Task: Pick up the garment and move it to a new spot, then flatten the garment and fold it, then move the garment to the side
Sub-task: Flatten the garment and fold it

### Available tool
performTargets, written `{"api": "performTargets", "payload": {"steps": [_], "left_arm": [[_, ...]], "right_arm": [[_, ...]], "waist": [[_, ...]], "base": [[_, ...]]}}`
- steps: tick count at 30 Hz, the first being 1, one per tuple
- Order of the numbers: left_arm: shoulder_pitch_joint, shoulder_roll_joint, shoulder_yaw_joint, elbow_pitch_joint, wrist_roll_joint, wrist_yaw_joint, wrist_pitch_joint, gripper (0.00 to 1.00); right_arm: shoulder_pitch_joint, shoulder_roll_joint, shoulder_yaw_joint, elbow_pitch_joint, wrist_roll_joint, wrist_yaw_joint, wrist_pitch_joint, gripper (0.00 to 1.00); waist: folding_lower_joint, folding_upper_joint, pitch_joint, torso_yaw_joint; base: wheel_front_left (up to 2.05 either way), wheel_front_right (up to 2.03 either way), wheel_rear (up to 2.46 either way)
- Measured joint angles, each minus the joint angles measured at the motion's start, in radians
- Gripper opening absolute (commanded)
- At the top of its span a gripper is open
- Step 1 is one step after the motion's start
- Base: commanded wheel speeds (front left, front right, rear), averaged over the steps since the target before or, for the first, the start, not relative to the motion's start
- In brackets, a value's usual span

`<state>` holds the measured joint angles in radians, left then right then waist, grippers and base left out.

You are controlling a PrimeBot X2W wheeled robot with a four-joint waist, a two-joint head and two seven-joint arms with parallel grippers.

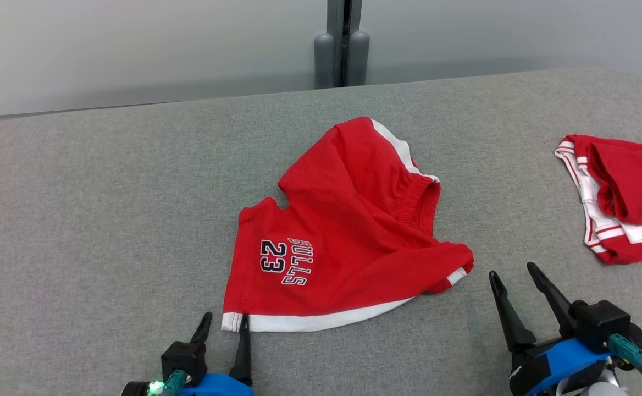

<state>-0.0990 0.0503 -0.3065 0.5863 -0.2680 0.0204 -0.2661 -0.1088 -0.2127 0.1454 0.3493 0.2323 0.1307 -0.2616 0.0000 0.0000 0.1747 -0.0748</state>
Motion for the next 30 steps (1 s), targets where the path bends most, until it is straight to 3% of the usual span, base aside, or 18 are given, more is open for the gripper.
{"api": "performTargets", "payload": {"steps": [2,12,13,14,15,22,30], "left_arm": [[-0.016,0.0,-0.005,0.018,-0.007,-0.003,0.0,0.0],[-0.049,0.0,0.033,-0.036,0.011,0.015,0.002,0.0],[-0.048,0.0,0.037,-0.046,0.017,0.016,0.002,0.24],[-0.047,-0.001,0.043,-0.056,0.022,0.019,0.002,0.77],[-0.046,0.0,0.047,-0.064,0.023,0.022,0.002,1.0],[0.018,-0.001,0.094,-0.202,0.106,0.049,0.002,1.0],[0.106,0.0,0.125,-0.223,0.147,0.026,0.002,1.0]], "right_arm": [[-0.001,0.002,-0.001,0.0,-0.001,0.0,0.0,1.0],[-0.008,0.028,0.004,0.005,-0.001,0.0,0.0,1.0],[-0.008,0.03,0.005,0.005,0.0,0.0,0.0,1.0],[-0.008,0.032,0.006,0.006,0.0,0.0,0.0,1.0],[-0.008,0.036,0.007,0.006,0.0,0.0,0.0,1.0],[0.004,0.067,-0.006,-0.03,-0.032,0.0,0.0,1.0],[0.061,0.106,-0.013,-0.02,-0.073,0.0,-0.001,1.0]], "waist": [[0.0,0.0,0.002,0.0],[0.0,0.0,0.002,0.013],[0.0,0.0,0.0,0.015],[0.0,0.0,-0.004,0.018],[0.0,0.0,-0.007,0.02],[0.0,0.0,-0.045,0.037],[0.0,0.0,-0.117,0.06]], "base": [[0.0,0.0,0.0],[0.0,0.0,0.0],[0.0,0.0,0.0],[0.0,0.0,0.0],[0.0,0.0,0.0],[0.0,0.0,0.0],[0.0,0.0,0.0]]}}
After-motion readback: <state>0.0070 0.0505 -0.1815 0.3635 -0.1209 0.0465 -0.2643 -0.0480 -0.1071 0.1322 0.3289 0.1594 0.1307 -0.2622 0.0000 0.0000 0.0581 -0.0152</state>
